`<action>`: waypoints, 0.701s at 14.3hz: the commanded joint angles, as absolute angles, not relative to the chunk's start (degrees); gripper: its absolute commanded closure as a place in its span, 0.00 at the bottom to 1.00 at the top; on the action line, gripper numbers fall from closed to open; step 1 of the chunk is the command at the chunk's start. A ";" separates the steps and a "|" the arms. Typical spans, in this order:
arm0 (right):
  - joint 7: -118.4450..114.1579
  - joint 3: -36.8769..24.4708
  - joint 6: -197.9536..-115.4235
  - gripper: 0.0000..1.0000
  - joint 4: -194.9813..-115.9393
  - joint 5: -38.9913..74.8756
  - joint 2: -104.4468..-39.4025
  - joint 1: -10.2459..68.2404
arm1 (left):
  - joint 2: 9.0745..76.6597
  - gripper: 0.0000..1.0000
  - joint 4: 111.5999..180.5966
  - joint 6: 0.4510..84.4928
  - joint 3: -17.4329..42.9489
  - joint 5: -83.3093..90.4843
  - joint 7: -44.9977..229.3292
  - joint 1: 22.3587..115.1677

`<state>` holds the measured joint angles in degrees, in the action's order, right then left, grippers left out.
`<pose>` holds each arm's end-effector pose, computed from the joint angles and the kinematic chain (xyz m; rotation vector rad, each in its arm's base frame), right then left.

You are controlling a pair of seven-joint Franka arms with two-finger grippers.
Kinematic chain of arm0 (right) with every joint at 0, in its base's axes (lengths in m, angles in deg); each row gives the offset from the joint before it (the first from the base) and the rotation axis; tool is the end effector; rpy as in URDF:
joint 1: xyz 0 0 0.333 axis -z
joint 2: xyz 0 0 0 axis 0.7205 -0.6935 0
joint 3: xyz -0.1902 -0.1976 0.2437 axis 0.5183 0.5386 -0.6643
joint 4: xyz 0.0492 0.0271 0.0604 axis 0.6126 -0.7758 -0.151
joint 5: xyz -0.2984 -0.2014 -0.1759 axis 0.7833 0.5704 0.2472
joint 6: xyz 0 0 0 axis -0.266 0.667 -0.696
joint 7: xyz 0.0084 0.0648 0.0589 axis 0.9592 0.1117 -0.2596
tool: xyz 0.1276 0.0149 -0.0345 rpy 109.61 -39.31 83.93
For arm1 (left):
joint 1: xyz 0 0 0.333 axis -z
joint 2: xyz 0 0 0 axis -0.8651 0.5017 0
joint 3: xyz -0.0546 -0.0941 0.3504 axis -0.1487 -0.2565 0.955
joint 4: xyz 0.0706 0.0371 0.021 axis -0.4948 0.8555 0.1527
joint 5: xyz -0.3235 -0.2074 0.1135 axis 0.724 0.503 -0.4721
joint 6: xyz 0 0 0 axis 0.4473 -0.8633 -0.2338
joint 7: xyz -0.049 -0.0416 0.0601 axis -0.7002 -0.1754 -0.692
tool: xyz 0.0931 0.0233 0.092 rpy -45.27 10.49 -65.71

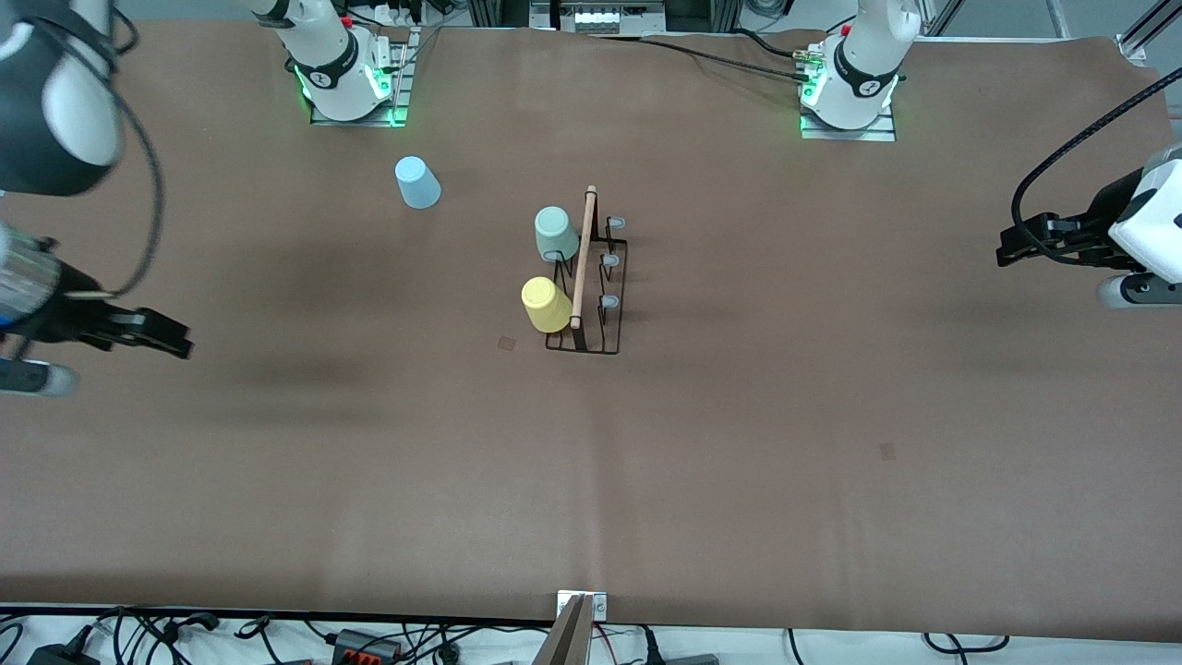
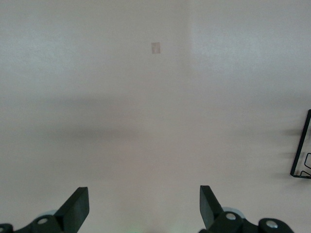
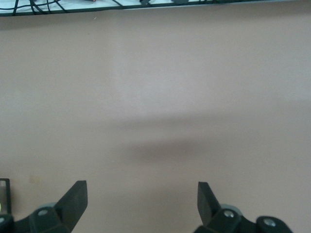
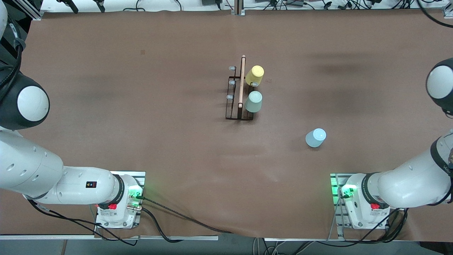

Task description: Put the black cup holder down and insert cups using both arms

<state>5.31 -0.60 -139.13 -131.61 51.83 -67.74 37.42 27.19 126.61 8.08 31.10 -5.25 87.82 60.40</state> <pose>0.6916 0.0008 0.5808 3.1275 -0.1193 0.1057 0.6066 -0.0047 0.6195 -3.1341 -0.0462 0.2050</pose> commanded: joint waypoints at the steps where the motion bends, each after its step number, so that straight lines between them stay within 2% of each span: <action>1: 0.88 -5.57 -138.28 0.00 -131.93 52.94 -65.87 43.17 | 25.95 0.00 127.95 8.10 31.52 -3.82 88.18 60.50; 3: 0.78 -8.65 -138.10 0.00 -133.33 53.03 -64.46 46.26 | 25.95 0.00 127.95 8.10 31.52 -3.82 88.18 60.42; 6: 0.43 -8.58 -136.17 0.00 -138.25 53.73 -59.90 46.27 | 25.95 0.00 127.95 8.10 31.52 -3.82 88.18 60.15; 10: 0.34 -8.84 -140.29 0.00 -151.24 56.27 -50.51 45.66 | 25.95 0.00 127.95 8.10 31.52 -3.82 88.18 60.15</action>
